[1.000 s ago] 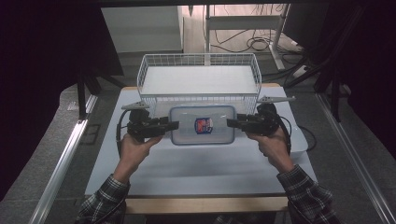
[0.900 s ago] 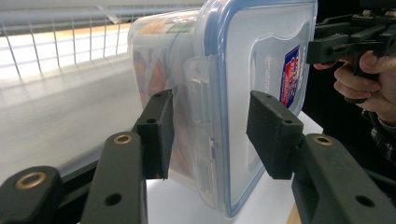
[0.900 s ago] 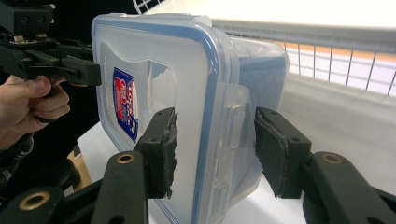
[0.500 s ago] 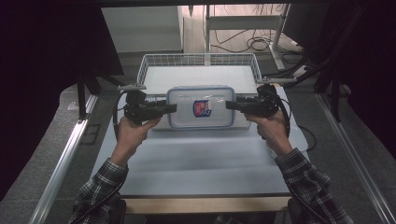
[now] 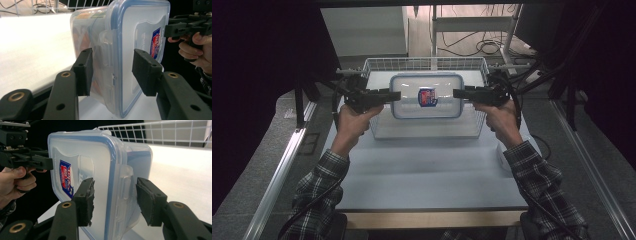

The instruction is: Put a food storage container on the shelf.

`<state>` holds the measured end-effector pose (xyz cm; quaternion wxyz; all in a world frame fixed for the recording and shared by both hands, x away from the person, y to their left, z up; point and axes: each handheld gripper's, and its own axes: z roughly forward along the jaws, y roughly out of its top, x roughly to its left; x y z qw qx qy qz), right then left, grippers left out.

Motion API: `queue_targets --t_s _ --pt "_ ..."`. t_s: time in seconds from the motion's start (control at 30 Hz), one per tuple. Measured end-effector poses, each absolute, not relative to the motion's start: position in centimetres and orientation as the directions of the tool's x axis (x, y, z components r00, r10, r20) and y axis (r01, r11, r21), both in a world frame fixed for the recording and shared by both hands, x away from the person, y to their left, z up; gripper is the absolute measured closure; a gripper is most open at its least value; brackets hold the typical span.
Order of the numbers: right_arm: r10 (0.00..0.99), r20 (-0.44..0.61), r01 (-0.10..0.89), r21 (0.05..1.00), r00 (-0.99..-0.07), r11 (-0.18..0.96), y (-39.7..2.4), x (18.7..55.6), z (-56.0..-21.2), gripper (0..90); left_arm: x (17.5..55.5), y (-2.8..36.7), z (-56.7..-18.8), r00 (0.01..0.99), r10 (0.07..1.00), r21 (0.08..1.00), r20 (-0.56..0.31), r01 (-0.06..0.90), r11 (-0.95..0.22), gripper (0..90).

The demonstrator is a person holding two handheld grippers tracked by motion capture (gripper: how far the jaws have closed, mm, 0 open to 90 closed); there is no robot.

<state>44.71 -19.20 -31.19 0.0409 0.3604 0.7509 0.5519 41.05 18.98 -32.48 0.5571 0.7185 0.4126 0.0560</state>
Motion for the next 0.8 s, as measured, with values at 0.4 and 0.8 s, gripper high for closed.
queue_targets --t_s 0.4,0.8 --pt "0.604 0.340 0.497 0.861 -0.721 0.108 -18.6 47.2 -29.4 49.3 44.0 19.5 -30.7 0.639 0.657 0.842 -0.401 0.540 -0.011 51.8" --pt "0.639 0.343 0.510 0.856 -0.688 0.089 -18.3 49.4 -29.3 48.8 46.3 19.4 -31.0 0.615 0.659 0.822 -0.434 0.569 0.011 51.1"
